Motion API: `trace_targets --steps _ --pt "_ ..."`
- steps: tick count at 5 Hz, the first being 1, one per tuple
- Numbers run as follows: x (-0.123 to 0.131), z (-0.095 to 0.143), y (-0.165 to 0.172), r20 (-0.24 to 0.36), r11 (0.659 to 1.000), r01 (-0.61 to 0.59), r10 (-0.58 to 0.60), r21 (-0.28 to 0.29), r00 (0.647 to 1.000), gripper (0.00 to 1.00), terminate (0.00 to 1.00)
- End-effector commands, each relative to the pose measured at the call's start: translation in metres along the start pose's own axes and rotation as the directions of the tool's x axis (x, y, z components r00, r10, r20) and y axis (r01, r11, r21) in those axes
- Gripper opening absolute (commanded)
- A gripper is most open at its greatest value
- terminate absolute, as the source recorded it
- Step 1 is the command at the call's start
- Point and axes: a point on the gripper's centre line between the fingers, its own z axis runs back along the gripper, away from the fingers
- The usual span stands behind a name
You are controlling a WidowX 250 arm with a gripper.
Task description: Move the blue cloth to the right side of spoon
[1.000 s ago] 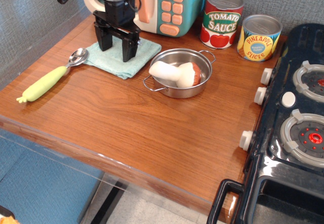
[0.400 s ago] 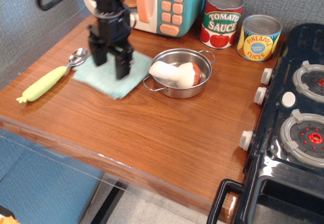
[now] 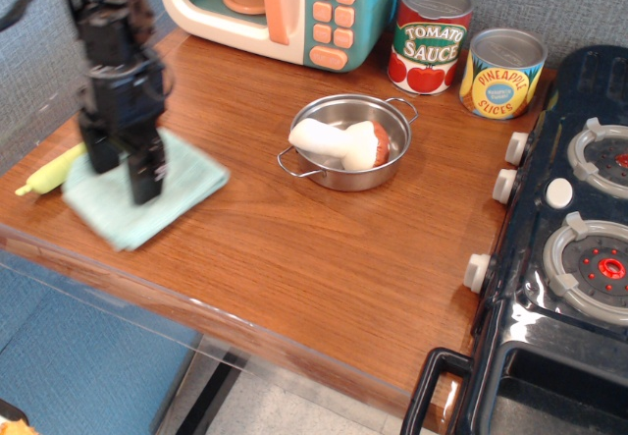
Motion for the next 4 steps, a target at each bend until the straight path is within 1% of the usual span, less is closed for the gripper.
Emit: trace_targets --steps 1,2,3,4 --pt "-0.003 0.033 -0.011 0.108 0.999 0.031 -0.027 -0.036 0.994 1.0 0.0" --pt "-0.003 0.06 -0.02 0.185 0.996 0.056 -0.042 -0.075 0.982 1.0 0.0" --pt "-0.006 0.068 -0.019 0.195 0.995 0.071 -0.057 -0.067 0.979 1.0 0.0" --pt "-0.007 0.057 -0.008 0.221 0.998 0.058 -0.056 -0.002 0.974 1.0 0.0"
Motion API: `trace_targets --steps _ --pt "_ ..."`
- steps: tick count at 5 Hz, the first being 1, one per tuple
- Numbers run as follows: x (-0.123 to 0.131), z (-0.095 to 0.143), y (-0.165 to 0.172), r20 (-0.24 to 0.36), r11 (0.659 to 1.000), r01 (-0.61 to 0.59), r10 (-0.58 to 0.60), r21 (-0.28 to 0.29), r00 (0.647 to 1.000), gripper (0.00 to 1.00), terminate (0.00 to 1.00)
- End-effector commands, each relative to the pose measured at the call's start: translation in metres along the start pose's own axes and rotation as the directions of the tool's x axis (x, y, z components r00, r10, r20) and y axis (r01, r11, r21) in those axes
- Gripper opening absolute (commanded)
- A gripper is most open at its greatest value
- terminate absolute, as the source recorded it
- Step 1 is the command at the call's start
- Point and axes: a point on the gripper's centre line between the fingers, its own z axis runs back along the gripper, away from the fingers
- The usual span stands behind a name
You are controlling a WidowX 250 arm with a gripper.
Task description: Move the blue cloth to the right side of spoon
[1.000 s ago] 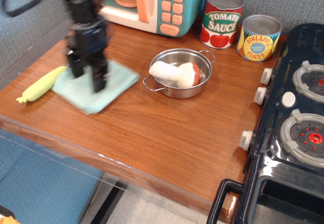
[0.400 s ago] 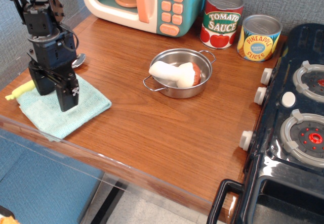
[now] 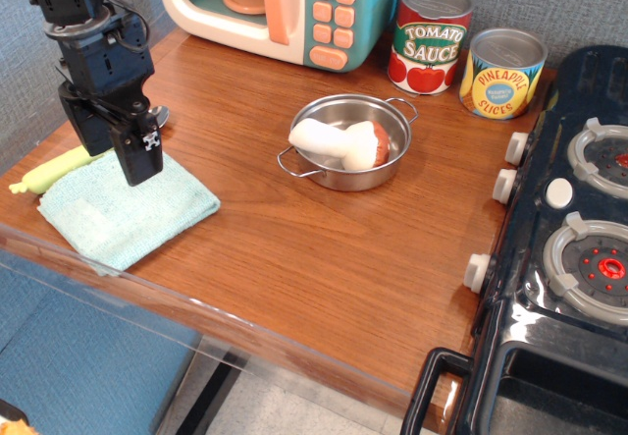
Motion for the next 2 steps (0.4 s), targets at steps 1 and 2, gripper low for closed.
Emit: trace_targets --steps 1,2 --pt "-0.0042 0.0107 0.0183 0.068 0.994 -0.005 -0.003 0.108 0.998 1.0 0.0" --pt "-0.0042 0.0107 0.0183 0.068 0.994 -0.005 -0.003 0.108 0.998 1.0 1.0"
